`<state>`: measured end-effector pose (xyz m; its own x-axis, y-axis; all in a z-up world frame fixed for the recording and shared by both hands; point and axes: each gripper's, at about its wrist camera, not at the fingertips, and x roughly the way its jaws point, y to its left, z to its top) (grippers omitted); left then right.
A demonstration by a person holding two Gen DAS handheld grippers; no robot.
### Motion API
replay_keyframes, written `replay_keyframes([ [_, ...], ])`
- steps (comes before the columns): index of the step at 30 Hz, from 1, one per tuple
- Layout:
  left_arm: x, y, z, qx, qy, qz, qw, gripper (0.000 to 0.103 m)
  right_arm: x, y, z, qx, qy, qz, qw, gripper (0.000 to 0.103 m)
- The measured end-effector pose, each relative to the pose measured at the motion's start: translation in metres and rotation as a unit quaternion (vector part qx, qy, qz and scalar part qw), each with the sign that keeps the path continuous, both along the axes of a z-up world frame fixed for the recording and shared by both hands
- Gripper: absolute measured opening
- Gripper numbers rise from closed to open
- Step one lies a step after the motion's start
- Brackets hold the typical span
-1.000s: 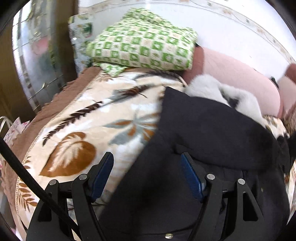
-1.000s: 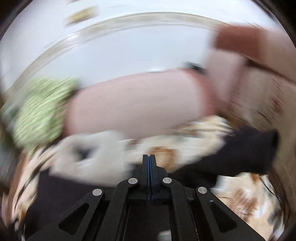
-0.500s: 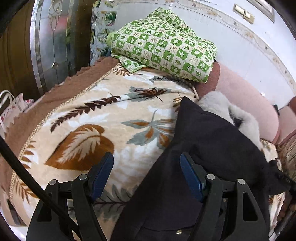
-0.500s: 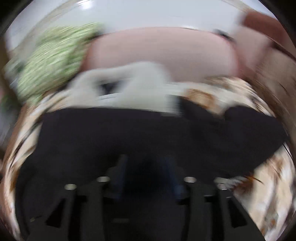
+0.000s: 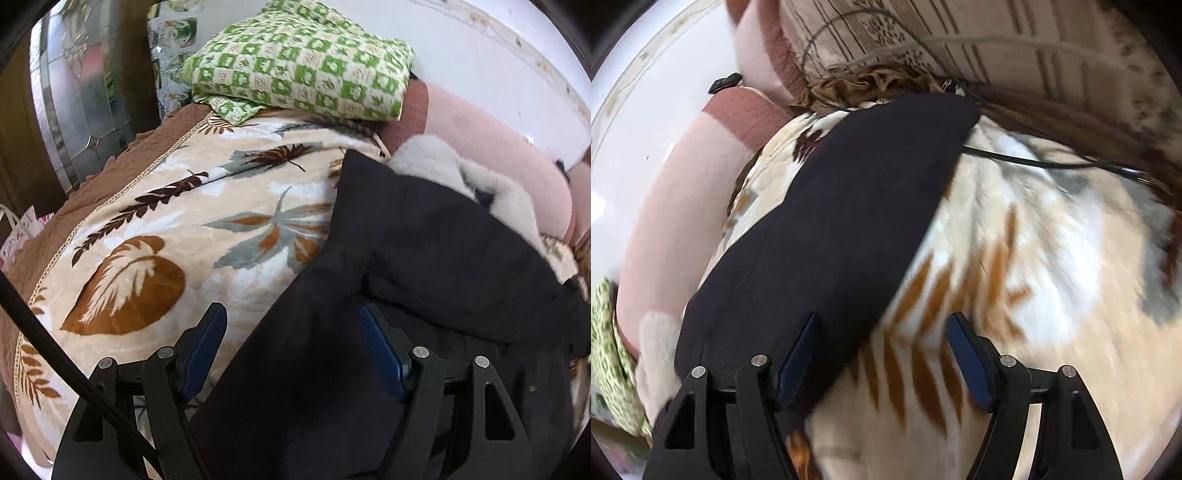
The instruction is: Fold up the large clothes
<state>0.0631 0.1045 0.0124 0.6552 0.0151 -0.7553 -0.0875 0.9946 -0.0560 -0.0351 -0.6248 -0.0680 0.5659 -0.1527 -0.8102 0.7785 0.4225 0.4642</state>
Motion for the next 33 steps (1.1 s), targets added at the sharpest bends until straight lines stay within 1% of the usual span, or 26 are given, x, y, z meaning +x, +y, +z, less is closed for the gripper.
replay_keyframes([
  [1,0.002,-0.004,-0.004,0.008,0.004,-0.003,1.0000,0.073,0.006,-0.002,-0.001,-0.005,-0.001,-0.002,1.000,0.076],
  [3,0.007,-0.011,-0.011,0.021,0.014,-0.012,0.9996,0.073,0.028,-0.012,-0.001,-0.026,0.010,-0.002,1.000,0.076],
  [5,0.010,-0.016,-0.016,0.032,0.022,-0.020,0.9990,0.073,0.043,-0.015,0.005,-0.036,0.026,0.003,0.999,0.029],
  [6,0.010,-0.018,-0.017,0.038,0.024,-0.024,0.9987,0.073,0.051,-0.012,0.013,-0.047,0.035,0.004,0.998,0.023],
  [7,0.009,-0.019,-0.016,0.041,0.023,-0.026,0.9985,0.073,0.054,-0.009,0.020,-0.066,0.043,0.010,0.997,0.014],
  [8,0.008,-0.019,-0.014,0.042,0.020,-0.027,0.9985,0.073,0.064,0.004,0.040,-0.111,0.056,0.025,0.992,0.012],
  [10,0.004,-0.016,-0.007,0.039,0.010,-0.025,0.9989,0.073,0.081,0.042,0.078,-0.191,0.065,0.069,0.977,0.011],
  [12,-0.002,-0.010,0.003,0.034,-0.006,-0.018,0.9992,0.073,0.097,0.087,0.117,-0.230,0.044,0.117,0.965,0.010],
  [13,-0.005,-0.006,0.009,0.032,-0.014,-0.013,0.9993,0.073,0.102,0.103,0.128,-0.240,0.035,0.134,0.961,0.010],
  [14,-0.006,-0.004,0.013,0.032,-0.021,-0.009,0.9992,0.073,0.110,0.132,0.146,-0.258,0.023,0.159,0.953,0.009],
  [16,-0.009,0.005,0.023,0.029,-0.035,0.004,0.9990,0.073,0.126,0.206,0.178,-0.297,-0.002,0.222,0.929,0.009],
  [17,-0.011,0.011,0.027,0.028,-0.040,0.012,0.9987,0.073,0.133,0.239,0.186,-0.303,-0.015,0.252,0.919,0.009],
  [18,-0.012,0.017,0.031,0.026,-0.045,0.021,0.9984,0.073,0.137,0.261,0.190,-0.304,-0.023,0.272,0.913,0.009],
  [19,-0.012,0.024,0.035,0.023,-0.048,0.029,0.9982,0.073,0.144,0.294,0.193,-0.305,-0.034,0.300,0.903,0.009],
  [21,-0.012,0.039,0.041,0.013,-0.051,0.047,0.9975,0.073,0.162,0.373,0.197,-0.314,-0.047,0.360,0.877,0.009],
  [23,-0.010,0.056,0.046,0.000,-0.051,0.066,0.9965,0.073,0.179,0.438,0.186,-0.318,-0.044,0.407,0.855,0.009],
  [24,-0.009,0.066,0.048,-0.008,-0.050,0.073,0.9960,0.073,0.185,0.459,0.179,-0.318,-0.039,0.421,0.849,0.009],
  [25,-0.008,0.073,0.050,-0.013,-0.050,0.080,0.9955,0.073,0.190,0.489,0.165,-0.321,-0.029,0.439,0.839,0.009],
  [27,-0.007,0.091,0.053,-0.022,-0.052,0.100,0.9933,0.073,0.206,0.550,0.125,-0.348,0.013,0.467,0.813,0.009],
  [28,-0.007,0.100,0.055,-0.025,-0.054,0.112,0.9919,0.073,0.209,0.572,0.105,-0.372,0.039,0.476,0.796,0.009],
  [29,-0.007,0.106,0.056,-0.028,-0.054,0.120,0.9909,0.073,0.212,0.592,0.085,-0.404,0.067,0.483,0.774,0.011],
  [30,-0.007,0.113,0.057,-0.033,-0.054,0.128,0.9898,0.073,0.212,0.609,0.067,-0.439,0.092,0.487,0.750,0.014],
  [31,-0.007,0.120,0.059,-0.042,-0.055,0.133,0.9888,0.073,0.210,0.618,0.057,-0.464,0.107,0.488,0.732,0.019],
  [32,-0.008,0.126,0.061,-0.050,-0.056,0.135,0.9880,0.073,0.205,0.632,0.043,-0.502,0.123,0.487,0.704,0.023],
  [33,-0.009,0.130,0.062,-0.056,-0.059,0.137,0.9872,0.073,0.197,0.642,0.038,-0.526,0.122,0.488,0.686,0.025],
])
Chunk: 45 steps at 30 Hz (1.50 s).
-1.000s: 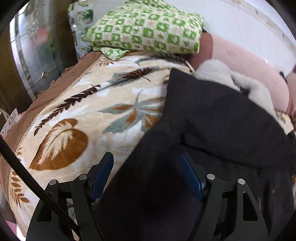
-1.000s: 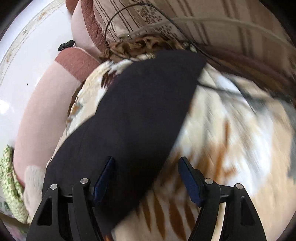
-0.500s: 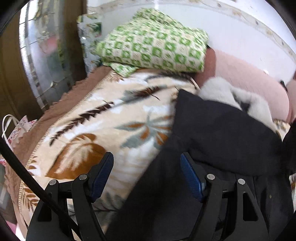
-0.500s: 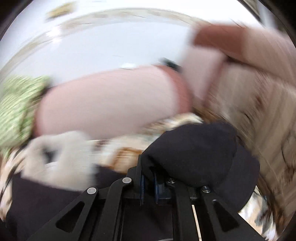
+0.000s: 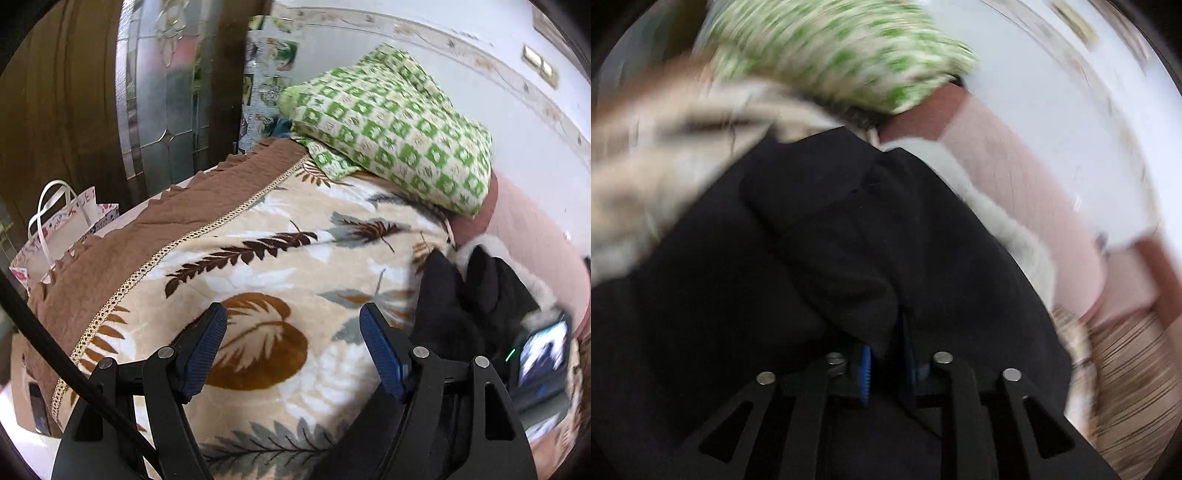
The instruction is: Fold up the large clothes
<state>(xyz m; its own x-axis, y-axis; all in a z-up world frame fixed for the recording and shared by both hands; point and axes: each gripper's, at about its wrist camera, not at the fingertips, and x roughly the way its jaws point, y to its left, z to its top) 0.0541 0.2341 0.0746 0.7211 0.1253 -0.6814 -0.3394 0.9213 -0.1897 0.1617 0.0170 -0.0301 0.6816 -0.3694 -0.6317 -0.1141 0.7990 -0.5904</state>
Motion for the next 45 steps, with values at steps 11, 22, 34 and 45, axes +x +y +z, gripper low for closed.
replay_keyframes([
  [11,-0.002,0.003,-0.004,-0.022,-0.004,0.011,0.9997,0.073,-0.050,-0.007,0.057,0.058,-0.031,0.055,0.996,0.062],
  [22,0.002,0.002,-0.003,-0.008,-0.003,0.002,1.0000,0.073,0.037,0.009,0.022,0.064,0.002,-0.019,0.998,0.024],
  [34,0.004,0.001,-0.010,-0.012,0.008,0.002,0.9999,0.073,-0.044,0.031,0.008,0.053,0.027,0.093,0.994,0.028],
  [45,0.011,-0.003,-0.019,-0.027,0.024,-0.016,0.9992,0.073,-0.101,-0.022,0.085,0.179,-0.054,0.102,0.977,0.066],
])
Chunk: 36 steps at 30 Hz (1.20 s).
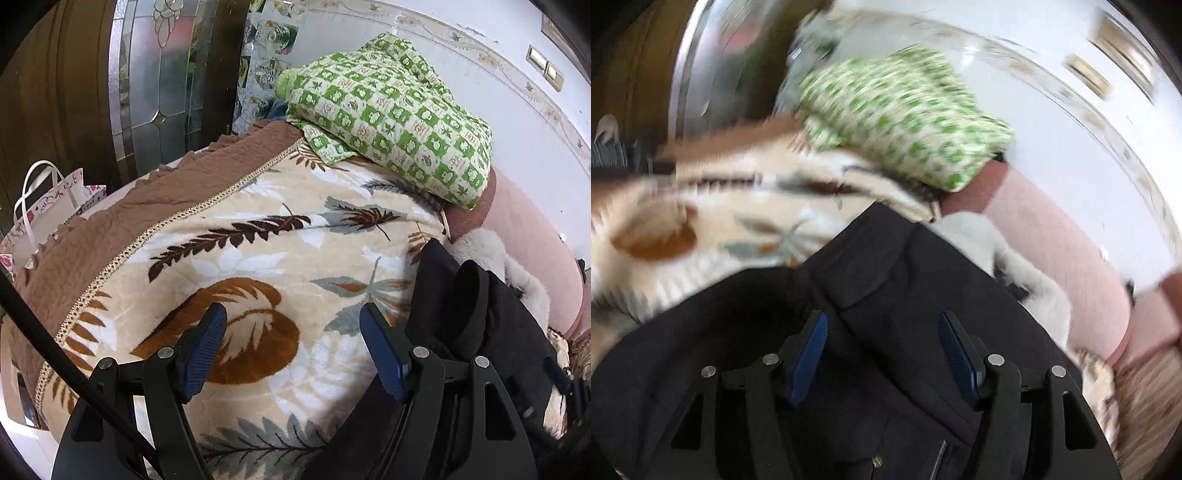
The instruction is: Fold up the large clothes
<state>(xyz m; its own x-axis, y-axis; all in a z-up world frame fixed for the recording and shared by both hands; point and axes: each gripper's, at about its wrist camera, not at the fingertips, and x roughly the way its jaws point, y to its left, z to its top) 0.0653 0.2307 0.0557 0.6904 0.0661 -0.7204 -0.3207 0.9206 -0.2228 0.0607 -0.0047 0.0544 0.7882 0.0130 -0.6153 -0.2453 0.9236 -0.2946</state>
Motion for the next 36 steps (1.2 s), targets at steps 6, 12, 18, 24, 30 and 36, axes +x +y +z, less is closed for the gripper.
replay_keyframes([
  [6,0.006,-0.009,-0.009,-0.006,0.015,-0.026,0.9995,0.073,0.074,-0.044,-0.041,0.030,0.070,-0.110,0.991,0.030],
  [12,0.016,-0.022,-0.018,-0.011,0.033,-0.066,0.9972,0.073,0.100,-0.054,-0.073,0.030,0.115,-0.124,0.985,0.032],
  [18,0.022,-0.041,-0.042,-0.040,0.083,-0.153,0.9839,0.073,0.037,-0.133,-0.022,0.141,0.127,-0.141,0.972,0.078],
  [24,0.017,-0.061,-0.071,-0.048,0.124,-0.206,0.9694,0.074,-0.064,-0.284,-0.039,0.166,0.141,-0.284,0.934,0.079],
  [30,0.001,-0.075,-0.094,-0.128,0.140,-0.272,0.9434,0.064,-0.143,-0.388,-0.092,0.341,0.179,-0.373,0.844,0.080],
  [36,-0.026,-0.053,-0.098,-0.206,0.134,-0.265,0.9325,0.061,-0.187,-0.391,-0.120,0.487,0.180,-0.304,0.798,0.080],
])
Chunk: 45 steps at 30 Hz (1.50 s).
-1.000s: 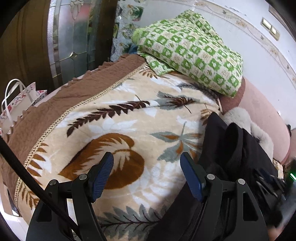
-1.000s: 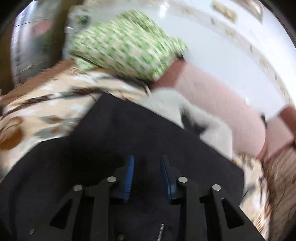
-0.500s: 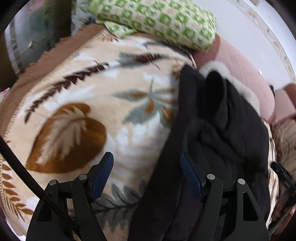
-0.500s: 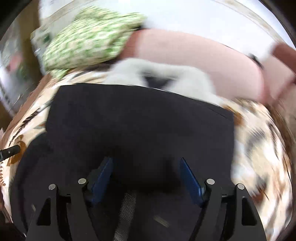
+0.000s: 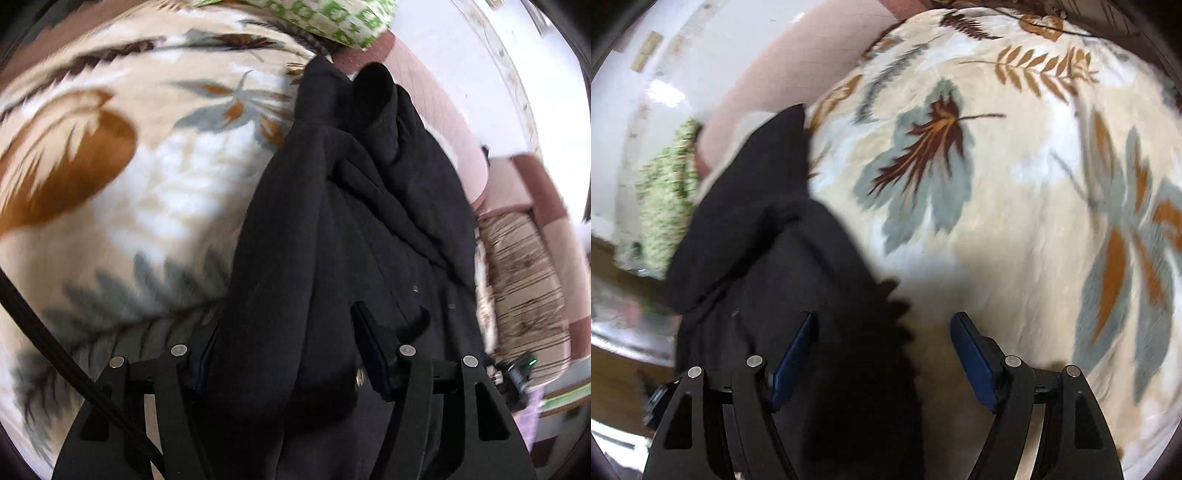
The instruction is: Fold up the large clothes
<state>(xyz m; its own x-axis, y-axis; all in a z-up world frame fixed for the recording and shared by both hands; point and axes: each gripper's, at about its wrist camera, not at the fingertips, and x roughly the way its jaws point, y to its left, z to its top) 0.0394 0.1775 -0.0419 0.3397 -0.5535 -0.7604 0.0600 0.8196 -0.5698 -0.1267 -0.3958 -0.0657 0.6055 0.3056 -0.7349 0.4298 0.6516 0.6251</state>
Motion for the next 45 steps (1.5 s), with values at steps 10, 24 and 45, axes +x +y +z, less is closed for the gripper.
replay_keyframes([
  [10,-0.039,0.006,-0.005,-0.066,0.030,-0.022,0.9971,0.059,-0.027,0.060,-0.012,0.102,-0.051,0.087,0.990,0.081],
  [24,-0.070,-0.041,0.011,0.063,-0.021,0.010,0.9977,0.022,-0.023,0.101,-0.003,0.029,-0.058,0.075,0.995,0.059],
  [45,-0.195,-0.005,0.055,0.086,-0.101,0.018,0.9910,0.012,-0.109,0.100,0.039,-0.016,-0.110,0.102,0.989,0.014],
])
